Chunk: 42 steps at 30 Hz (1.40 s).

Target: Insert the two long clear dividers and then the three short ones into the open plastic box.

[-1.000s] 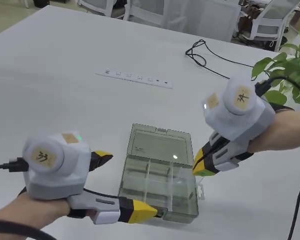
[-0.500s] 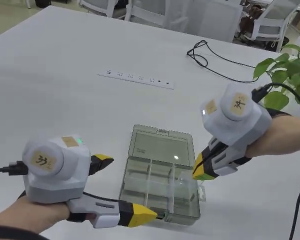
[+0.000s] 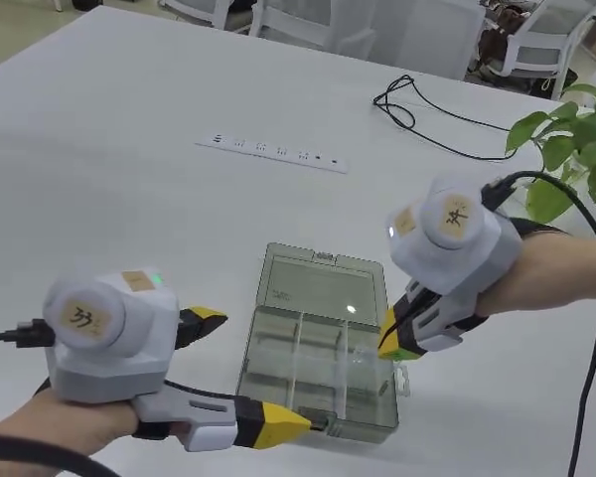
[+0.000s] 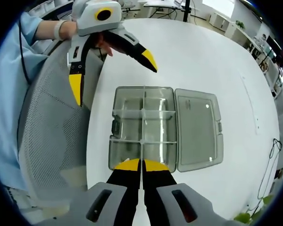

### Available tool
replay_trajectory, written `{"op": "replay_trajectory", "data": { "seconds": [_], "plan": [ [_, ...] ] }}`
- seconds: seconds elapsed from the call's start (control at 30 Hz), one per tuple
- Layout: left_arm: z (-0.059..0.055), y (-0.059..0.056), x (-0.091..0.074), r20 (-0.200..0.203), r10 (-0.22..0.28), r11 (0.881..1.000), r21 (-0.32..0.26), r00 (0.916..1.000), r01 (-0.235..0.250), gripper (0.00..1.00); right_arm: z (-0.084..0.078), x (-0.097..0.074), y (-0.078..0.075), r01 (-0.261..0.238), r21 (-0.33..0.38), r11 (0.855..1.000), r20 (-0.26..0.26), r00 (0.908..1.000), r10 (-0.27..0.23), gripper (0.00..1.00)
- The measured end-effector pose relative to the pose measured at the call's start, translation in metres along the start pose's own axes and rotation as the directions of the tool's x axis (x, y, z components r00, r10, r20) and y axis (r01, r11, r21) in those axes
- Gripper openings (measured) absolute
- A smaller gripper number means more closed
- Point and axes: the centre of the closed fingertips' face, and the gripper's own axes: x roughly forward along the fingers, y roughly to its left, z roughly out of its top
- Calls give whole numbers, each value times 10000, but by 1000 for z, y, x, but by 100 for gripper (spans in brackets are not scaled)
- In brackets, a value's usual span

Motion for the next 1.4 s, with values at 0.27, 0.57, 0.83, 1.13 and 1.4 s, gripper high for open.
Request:
{"op": "replay_trajectory", "data": {
  "seconds": [0.27,0.57,0.83,1.13,1.4],
  "plan": [
    [0,1,0,15,19,10000,-36,10000,-19,95,-2,7,0,-20,-72,10000,-77,10000,20,2],
    [0,0,-1,-6,-5,10000,-45,10000,5,95,-6,20,0,-72,-21,10000,-179,9998,72,2],
    [0,1,-2,-14,25,10000,-30,10000,-25,94,-9,30,0,-63,22,10000,-325,9995,64,2],
    [2,1,-2,-38,-13,10000,22,10000,13,94,-10,30,0,-33,91,10000,-312,9995,36,2],
    [5,-2,-2,-43,-67,9999,123,10000,68,94,-9,27,-1,288,-512,9983,253,9993,-275,10]
  ]
}}
